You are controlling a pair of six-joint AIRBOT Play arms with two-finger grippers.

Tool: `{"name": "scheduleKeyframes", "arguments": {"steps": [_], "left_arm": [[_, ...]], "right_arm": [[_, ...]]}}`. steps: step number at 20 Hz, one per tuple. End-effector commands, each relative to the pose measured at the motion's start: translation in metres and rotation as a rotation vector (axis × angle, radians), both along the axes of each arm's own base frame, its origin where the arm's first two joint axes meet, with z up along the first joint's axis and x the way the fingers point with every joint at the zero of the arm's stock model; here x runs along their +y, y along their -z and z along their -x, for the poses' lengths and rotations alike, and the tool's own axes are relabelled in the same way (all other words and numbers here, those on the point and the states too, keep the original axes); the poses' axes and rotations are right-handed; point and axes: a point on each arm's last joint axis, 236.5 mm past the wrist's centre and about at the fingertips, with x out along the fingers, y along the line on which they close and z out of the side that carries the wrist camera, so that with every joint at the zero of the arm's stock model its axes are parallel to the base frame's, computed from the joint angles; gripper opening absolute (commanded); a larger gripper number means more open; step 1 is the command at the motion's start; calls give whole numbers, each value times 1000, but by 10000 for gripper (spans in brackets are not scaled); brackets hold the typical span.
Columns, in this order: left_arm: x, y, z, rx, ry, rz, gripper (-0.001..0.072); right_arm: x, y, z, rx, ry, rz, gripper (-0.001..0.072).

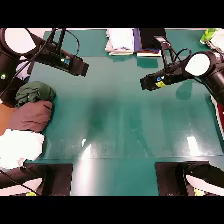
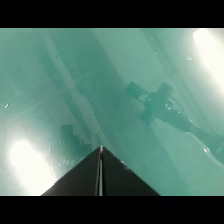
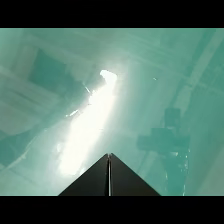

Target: Fold the shirts.

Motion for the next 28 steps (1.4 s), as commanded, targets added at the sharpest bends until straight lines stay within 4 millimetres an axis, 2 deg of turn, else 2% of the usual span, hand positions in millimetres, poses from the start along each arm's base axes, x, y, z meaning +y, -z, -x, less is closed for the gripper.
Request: {"name": "scheduleKeyframes", "arguments": {"steps": [1, 12, 14, 15, 16, 18, 20, 23, 24, 26, 28], "left_arm": [[0, 0, 0, 0, 0, 0, 31], [-1, -1, -2, -8, -1, 8, 31], [-5, -10, -12, -58, -12, 35, 31], [1, -11, -17, -88, -18, 8, 31], [16, -8, -24, -104, -47, -49, 31], [79, 3, -39, -90, -183, -197, 39], [146, 15, -42, -13, -322, -265, 498], [229, 33, -38, 95, -505, -291, 507], [251, 42, -35, 122, -553, -295, 507], [288, 67, -27, 185, -632, -303, 508], [312, 102, -15, 257, -682, -310, 508]], "right_arm": [[1, 0, 0, 1, -1, -1, 23], [1, 0, 1, 4, -2, 0, 23], [1, 1, 1, 5, -2, 0, 23], [1, 1, 1, 5, -2, 1, 22], [1, 1, 1, 5, -2, 1, 23], [0, 1, 2, 8, -3, 1, 23], [0, 2, 3, 12, -4, 4, 23], [0, 1, 3, 10, -4, 3, 23], [0, 1, 3, 11, -4, 3, 23], [0, 1, 3, 11, -4, 3, 23], [0, 1, 3, 11, -4, 3, 23]]}}
